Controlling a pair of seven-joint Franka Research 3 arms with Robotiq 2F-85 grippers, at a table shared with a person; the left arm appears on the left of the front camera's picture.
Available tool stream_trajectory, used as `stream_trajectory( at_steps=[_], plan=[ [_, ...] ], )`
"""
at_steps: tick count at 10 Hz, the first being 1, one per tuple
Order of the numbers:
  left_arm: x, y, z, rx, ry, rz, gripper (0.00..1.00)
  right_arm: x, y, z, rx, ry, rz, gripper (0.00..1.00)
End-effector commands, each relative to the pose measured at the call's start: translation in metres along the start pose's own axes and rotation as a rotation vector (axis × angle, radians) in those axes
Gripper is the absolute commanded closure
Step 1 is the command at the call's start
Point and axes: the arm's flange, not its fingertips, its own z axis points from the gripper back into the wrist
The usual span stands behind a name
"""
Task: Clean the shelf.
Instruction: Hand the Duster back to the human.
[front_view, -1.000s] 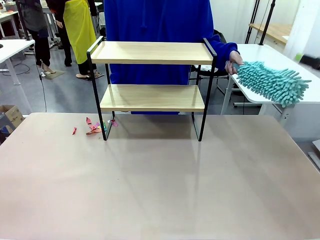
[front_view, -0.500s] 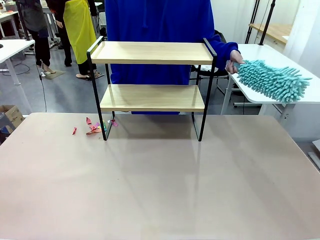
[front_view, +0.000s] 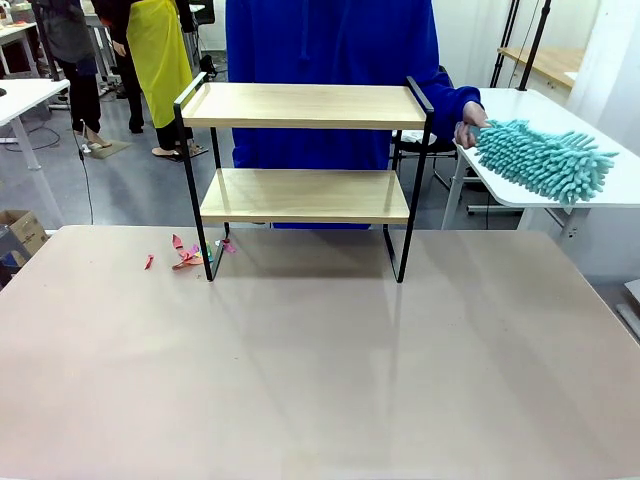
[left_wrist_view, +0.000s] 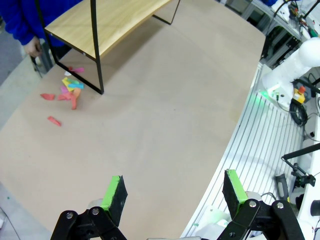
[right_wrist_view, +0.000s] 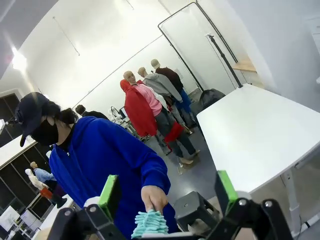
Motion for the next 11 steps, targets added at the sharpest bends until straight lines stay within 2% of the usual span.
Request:
stream_trajectory(
  at_steps=[1,11],
  plan=[
    [0.0027,-0.0013,0.0007,-0.010,-0.014,0.005,0.00,-0.0006,0.0003,0.0010,0.001,-0.009,0.010,0.00],
    [0.0027,-0.0013,0.0007,-0.010,-0.014,0.005,0.00,-0.0006,0.0003,0.0010,0.001,-0.009,0.010,0.00]
  ],
)
